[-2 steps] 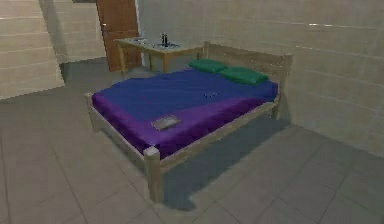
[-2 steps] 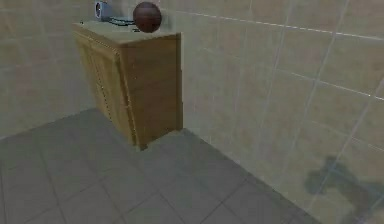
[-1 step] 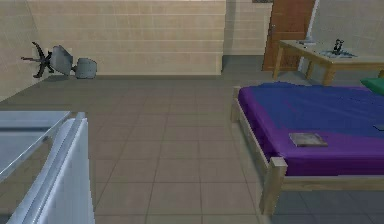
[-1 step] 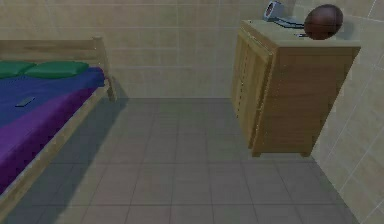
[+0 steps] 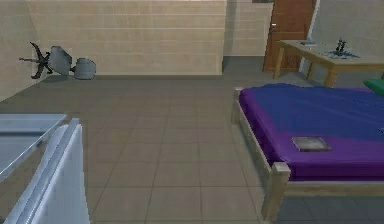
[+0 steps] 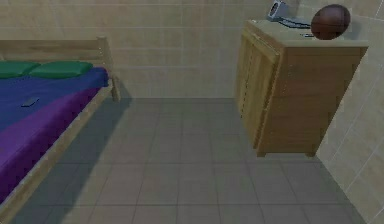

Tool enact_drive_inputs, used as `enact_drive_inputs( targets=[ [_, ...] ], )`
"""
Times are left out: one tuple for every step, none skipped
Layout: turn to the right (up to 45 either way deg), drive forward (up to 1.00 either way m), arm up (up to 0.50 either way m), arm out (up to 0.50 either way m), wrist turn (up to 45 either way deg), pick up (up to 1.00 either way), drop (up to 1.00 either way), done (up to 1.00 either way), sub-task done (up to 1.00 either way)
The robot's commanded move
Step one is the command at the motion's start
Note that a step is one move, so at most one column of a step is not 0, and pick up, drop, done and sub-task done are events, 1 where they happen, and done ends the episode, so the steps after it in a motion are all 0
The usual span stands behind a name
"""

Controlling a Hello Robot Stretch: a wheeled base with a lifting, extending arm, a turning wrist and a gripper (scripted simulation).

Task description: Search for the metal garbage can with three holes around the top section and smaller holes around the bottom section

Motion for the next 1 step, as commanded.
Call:
enact_drive_inputs(
  targets=[
    [3.0,0.00,0.00,0.00,0.0,0.00,0.00,0.00,0.00]
  ],
)
